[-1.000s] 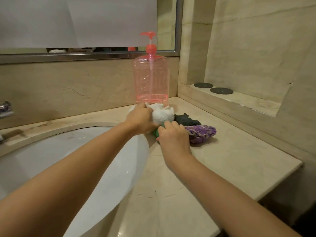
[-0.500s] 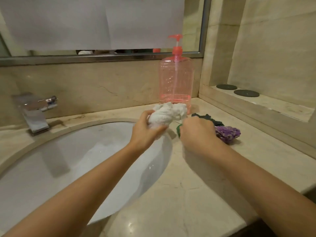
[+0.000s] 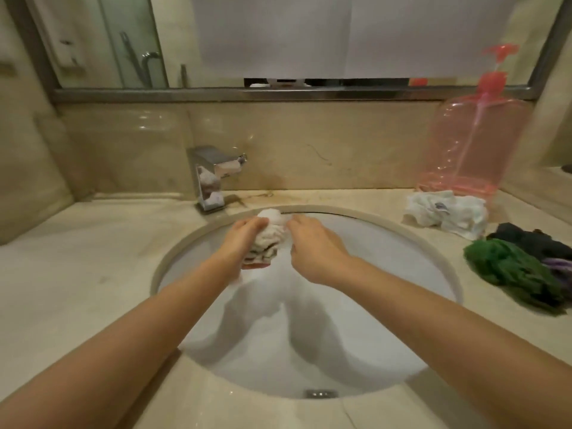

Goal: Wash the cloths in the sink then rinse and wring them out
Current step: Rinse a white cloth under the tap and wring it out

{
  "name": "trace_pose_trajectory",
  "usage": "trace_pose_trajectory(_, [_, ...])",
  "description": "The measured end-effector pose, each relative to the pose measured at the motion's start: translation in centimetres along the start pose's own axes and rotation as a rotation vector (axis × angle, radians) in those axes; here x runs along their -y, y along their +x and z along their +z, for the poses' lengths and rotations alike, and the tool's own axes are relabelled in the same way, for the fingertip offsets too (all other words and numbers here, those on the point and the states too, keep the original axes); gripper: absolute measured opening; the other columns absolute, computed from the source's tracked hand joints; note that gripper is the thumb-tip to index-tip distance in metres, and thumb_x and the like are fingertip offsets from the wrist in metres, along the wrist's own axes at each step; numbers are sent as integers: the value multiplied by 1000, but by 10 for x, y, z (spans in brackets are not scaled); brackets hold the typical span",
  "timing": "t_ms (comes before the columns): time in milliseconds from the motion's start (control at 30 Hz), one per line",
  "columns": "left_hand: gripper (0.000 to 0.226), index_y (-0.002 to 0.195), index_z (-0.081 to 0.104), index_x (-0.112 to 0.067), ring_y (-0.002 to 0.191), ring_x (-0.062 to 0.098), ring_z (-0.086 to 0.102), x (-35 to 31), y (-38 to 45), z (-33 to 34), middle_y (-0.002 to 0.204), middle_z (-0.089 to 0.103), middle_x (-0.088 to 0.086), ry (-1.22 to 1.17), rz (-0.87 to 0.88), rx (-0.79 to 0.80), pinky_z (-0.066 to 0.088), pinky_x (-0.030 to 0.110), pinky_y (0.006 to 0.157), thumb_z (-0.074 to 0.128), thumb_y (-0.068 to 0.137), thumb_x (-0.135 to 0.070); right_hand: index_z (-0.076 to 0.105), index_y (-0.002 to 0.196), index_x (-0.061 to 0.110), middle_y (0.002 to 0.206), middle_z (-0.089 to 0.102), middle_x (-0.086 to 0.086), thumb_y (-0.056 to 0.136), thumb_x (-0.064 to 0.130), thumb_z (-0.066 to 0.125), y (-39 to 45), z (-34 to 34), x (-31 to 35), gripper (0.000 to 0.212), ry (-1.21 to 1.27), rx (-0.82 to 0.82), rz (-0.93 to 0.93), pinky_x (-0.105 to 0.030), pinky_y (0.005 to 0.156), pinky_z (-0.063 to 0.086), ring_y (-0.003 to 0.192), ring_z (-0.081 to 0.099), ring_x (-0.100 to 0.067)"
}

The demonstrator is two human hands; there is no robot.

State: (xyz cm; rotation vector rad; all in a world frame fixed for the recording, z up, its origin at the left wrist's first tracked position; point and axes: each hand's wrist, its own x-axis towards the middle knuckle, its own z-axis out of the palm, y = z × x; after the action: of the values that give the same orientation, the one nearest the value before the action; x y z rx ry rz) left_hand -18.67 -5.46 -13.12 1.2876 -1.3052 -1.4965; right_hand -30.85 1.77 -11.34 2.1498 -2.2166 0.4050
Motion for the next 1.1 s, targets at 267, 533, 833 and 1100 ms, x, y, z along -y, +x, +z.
trace_pose_trajectory(267, [35, 92, 64, -15, 63, 18, 63, -8, 32, -40, 80, 67, 8, -352, -69, -79, 51, 26, 50, 46, 96, -45, 10, 153, 4, 162, 8, -10, 96, 14, 44, 100, -3, 53, 67, -270, -172, -316, -29, 119, 0, 149, 0, -21])
trace_pose_trajectory(533, [58, 89, 69, -7, 63, 20, 61, -7, 43, -52, 80, 67, 9, -622, -134, -70, 55, 26, 51, 33, 98, -52, 3, 154, 5, 162, -7, -11, 100, 13, 28, 147, -3, 40, 60, -502, -55, -235, -35, 121, -2, 149, -13, -21])
trace_pose_trajectory(833, [62, 111, 66, -6, 63, 21, 64, -5, 39, -48, 82, 69, 11, -588, -177, -52, 50, 24, 46, 34, 96, -56, 51, 133, 18, 132, 58, -8, 97, 9, 46, 114, 44, 59, 37, 1331, -102, 179, -27, 85, 48, 110, 59, -21])
trace_pose_trajectory(1100, [66, 77, 63, -5, 39, 17, 54, -4, 38, -52, 53, 61, 7, -505, -178, -67, 41, 17, 39, 33, 95, -61, 51, 130, 16, 125, 60, -14, 82, 9, 73, 101, 69, 51, 54, 1661, -3, 188, -34, 86, 55, 106, 64, -29])
